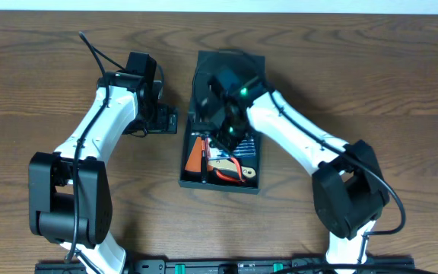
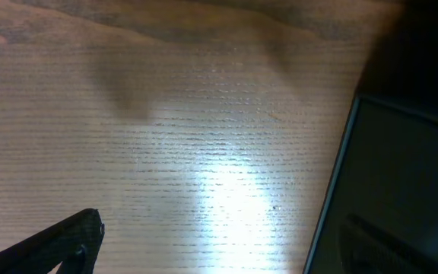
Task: Pack container
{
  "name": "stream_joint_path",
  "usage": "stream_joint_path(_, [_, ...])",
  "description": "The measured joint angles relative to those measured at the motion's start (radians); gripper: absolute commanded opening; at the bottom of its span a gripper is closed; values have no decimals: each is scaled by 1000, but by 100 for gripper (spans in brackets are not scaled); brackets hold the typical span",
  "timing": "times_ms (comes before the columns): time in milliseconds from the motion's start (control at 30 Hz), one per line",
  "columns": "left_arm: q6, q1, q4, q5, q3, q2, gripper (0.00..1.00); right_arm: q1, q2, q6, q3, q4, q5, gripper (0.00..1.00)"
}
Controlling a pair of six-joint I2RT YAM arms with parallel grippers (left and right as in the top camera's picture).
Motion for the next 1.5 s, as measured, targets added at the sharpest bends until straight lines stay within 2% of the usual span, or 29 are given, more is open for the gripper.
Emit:
stream_joint_path(100, [7,0,-9,-2,0,0,98,-26,0,16,112,-56,66,29])
stream_joint_path(133, [14,0,-16,-2,0,-1,99,-37,0,33,164,-84,104,38])
stream_joint_path(200, [26,0,-32,0,0,-5,98,-56,0,73,245,-125,169,45])
stream_joint_path(233, [29,0,-42,1,1,-9,98,-68,0,97,293,-145,208,52])
stream_joint_path(267, [31,0,-53,0,3,-15,98,-79,0,121,337,-166,241,69])
stream_joint_path(333, [38,0,-76,1,19,-32,98,-114,0,173,440,-214,314,94])
stream_joint_path(467, [64,6,-98,43,84,-80,98,-190,0,236,599,-276,385,98])
stream_joint_path(533, [77,24,-89,98,117,-116,98,-252,0,269,674,-297,404,95])
stream_joint_path(600, [82,61,-68,180,149,-148,99,-317,0,300,719,-312,418,86])
stream_joint_path(667, [86,116,-42,282,177,-166,97,-400,0,338,740,-321,414,63])
stream_joint_path(733, [84,186,-8,388,193,-173,93,-486,0,360,742,-325,377,27])
stream_joint_path(800, [75,243,7,453,196,-170,86,-559,0,370,741,-324,335,1])
stream_joint_path(867, [66,289,7,500,196,-161,68,-632,0,395,739,-322,285,1])
stream_joint_path(933, [65,324,9,550,196,-145,55,-701,0,417,728,-306,225,1])
stream_joint_path(1200, [40,347,23,750,196,30,24,-834,0,463,539,-194,-42,1])
stream_joint_path(1267, [39,348,23,779,196,79,19,-837,0,467,473,-159,-94,1])
stream_joint_path(1367, [37,348,21,810,196,149,19,-837,0,469,374,-127,-150,1])
stream_joint_path(1400, [36,348,19,816,196,169,15,-837,0,470,340,-115,-164,1])
stream_joint_path(1500, [32,348,15,828,196,208,11,-837,0,471,261,-77,-190,1])
